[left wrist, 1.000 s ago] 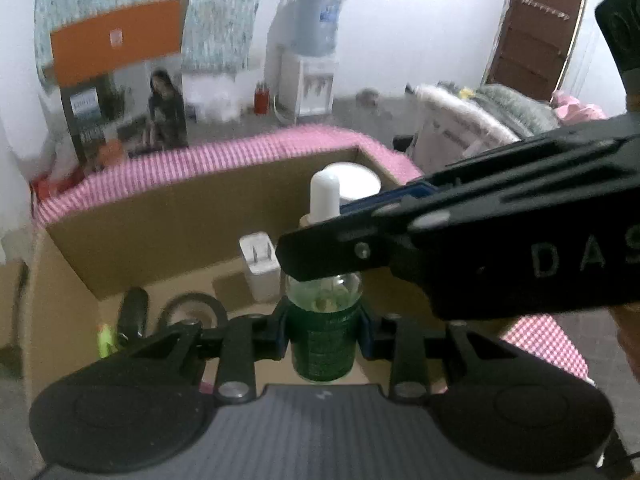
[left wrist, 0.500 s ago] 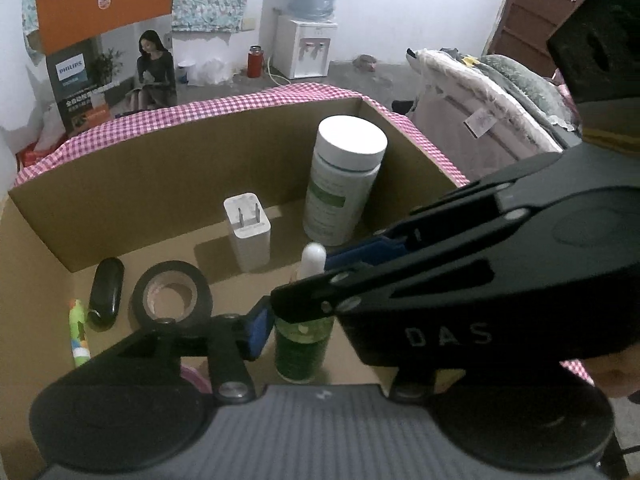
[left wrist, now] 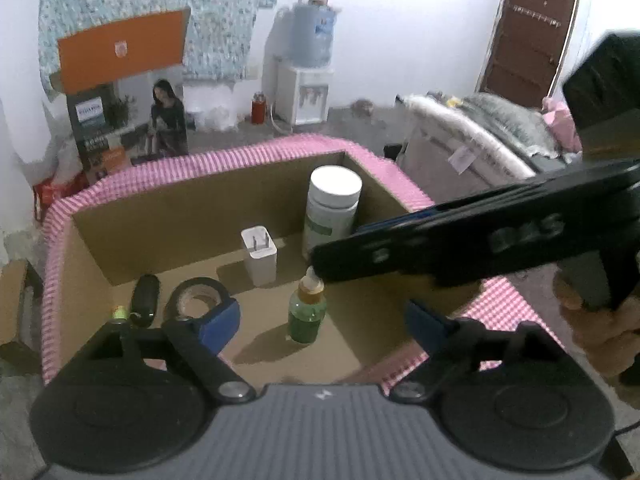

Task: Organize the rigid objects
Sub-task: 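Lower the dropper bottle into the box and open the right gripper, then move the right gripper out of the box toward the gold round compact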

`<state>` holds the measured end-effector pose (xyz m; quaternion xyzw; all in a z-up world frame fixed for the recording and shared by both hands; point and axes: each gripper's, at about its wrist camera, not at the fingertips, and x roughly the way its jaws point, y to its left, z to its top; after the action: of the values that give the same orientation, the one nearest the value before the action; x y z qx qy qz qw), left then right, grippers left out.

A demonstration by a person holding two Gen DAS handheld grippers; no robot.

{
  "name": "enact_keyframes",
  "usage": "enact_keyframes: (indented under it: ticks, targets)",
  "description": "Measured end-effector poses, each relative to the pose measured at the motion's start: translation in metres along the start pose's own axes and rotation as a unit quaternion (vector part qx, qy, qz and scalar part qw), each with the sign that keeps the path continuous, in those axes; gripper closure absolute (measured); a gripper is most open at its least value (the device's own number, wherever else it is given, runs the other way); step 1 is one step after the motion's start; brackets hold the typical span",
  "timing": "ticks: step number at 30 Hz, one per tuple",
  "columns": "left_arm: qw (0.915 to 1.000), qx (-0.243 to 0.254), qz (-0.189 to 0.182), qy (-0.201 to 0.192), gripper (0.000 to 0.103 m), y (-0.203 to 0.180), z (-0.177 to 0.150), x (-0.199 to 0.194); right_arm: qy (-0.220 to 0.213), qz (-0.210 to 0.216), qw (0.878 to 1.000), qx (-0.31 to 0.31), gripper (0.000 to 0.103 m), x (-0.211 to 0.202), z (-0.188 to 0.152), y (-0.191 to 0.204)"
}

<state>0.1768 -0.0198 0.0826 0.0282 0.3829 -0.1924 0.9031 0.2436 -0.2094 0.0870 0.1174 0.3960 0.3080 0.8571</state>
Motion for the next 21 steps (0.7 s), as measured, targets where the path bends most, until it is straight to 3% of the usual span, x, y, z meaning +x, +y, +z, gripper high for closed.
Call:
enact_keyframes:
  ticks: [5, 11, 15, 21]
  targets:
    - [0.9995, 0.002, 0.006, -0.030, 0.006, -0.001, -0.017, -0.049, -0.056, 0.034, 0.998, 0.013, 0.049, -0.054, -0.026, 0.015]
    - [0.9992, -0.001, 0.018, -0.036, 0.002, 0.001, -0.051, -0.084, -0.079, 0.066, 0.994, 0.040, 0.046, -0.092, -0.069, 0.026]
    - [0.9994, -0.010, 0.025, -0.022, 0.002, 0.005, -0.077, -0.088, -0.065, 0.072, 0.994, 0.055, 0.044, -0.088, -0.095, 0.027]
    - [0.9987, -0.005, 0.050, 0.005, 0.002, 0.011, -0.108, -0.074, -0.022, 0.072, 0.993, 0.093, 0.043, -0.047, -0.122, 0.025]
